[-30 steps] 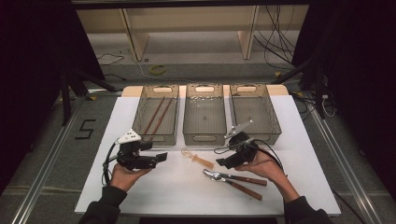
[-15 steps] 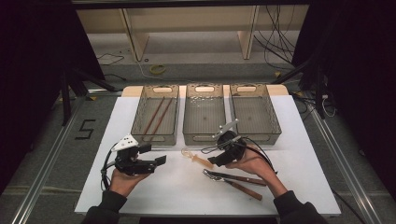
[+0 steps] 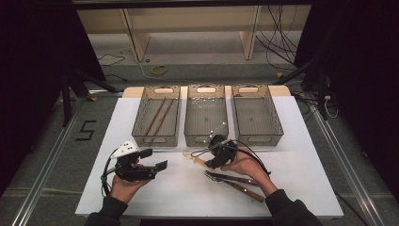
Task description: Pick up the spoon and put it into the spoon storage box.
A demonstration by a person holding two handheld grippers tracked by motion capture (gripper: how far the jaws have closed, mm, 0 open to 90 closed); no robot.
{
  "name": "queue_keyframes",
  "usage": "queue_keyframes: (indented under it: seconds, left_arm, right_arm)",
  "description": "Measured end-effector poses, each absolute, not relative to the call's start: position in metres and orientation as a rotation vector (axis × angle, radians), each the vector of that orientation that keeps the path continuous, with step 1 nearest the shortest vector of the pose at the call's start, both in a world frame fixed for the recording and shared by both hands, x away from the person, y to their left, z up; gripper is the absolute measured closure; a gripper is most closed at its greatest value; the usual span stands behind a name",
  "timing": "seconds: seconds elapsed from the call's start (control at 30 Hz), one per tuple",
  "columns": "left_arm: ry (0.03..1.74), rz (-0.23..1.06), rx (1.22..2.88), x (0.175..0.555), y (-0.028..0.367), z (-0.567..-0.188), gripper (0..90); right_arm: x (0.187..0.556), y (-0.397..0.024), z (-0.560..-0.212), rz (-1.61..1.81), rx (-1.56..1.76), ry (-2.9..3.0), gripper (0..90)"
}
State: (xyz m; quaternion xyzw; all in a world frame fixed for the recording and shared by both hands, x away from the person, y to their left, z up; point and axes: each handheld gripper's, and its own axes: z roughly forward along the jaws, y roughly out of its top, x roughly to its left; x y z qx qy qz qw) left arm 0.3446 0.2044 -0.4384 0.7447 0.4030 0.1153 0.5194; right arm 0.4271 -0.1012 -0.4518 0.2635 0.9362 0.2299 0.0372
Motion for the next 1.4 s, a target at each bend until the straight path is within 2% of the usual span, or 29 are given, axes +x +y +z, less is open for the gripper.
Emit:
queue_keyframes:
  seconds: [0.53,0.83,1.4]
  left_arm:
    - [0.970,0.278,1.781,0.343,0.204,-0.442,15.8]
    - [0.957,0.288,1.801,0.343,0.202,-0.442,15.8]
    - [0.952,0.292,1.793,0.342,0.202,-0.442,15.8]
  right_arm:
    - [0.430,-0.087,-0.464,0.647,0.763,2.942,66.8]
    - [0.431,-0.084,-0.464,0.616,0.766,2.965,73.2]
    - [0.429,-0.092,-0.454,0.666,0.777,2.964,75.6]
